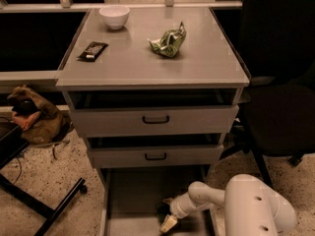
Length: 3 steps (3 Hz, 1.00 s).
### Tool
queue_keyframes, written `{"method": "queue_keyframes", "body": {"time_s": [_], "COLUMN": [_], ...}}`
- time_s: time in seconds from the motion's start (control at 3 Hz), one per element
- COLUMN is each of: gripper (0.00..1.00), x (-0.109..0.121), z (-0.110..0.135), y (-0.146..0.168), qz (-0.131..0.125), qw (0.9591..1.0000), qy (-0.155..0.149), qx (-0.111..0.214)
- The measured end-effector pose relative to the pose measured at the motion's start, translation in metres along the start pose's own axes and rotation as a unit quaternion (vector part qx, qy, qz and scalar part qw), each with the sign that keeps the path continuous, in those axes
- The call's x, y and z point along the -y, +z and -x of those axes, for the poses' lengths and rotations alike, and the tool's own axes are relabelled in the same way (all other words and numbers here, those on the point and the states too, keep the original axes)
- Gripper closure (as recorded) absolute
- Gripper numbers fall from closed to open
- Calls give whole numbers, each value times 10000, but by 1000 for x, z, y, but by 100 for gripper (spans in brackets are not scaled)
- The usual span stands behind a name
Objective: Pick sponge from bottom drawer and place on counter
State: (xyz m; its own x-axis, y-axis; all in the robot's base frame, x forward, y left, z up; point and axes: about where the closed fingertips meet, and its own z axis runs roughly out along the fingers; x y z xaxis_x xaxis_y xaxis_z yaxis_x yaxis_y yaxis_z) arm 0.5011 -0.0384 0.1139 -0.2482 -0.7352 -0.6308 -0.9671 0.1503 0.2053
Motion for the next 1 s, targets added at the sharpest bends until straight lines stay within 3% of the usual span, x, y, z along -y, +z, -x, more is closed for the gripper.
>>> {"method": "queue_keyframes", "body": {"time_s": [1.0], "gripper": [88], "x": [-3], "z": [6], "y": [-8], "qz": [40], "qw": [9999], "qy": [113], "qx": [28]}}
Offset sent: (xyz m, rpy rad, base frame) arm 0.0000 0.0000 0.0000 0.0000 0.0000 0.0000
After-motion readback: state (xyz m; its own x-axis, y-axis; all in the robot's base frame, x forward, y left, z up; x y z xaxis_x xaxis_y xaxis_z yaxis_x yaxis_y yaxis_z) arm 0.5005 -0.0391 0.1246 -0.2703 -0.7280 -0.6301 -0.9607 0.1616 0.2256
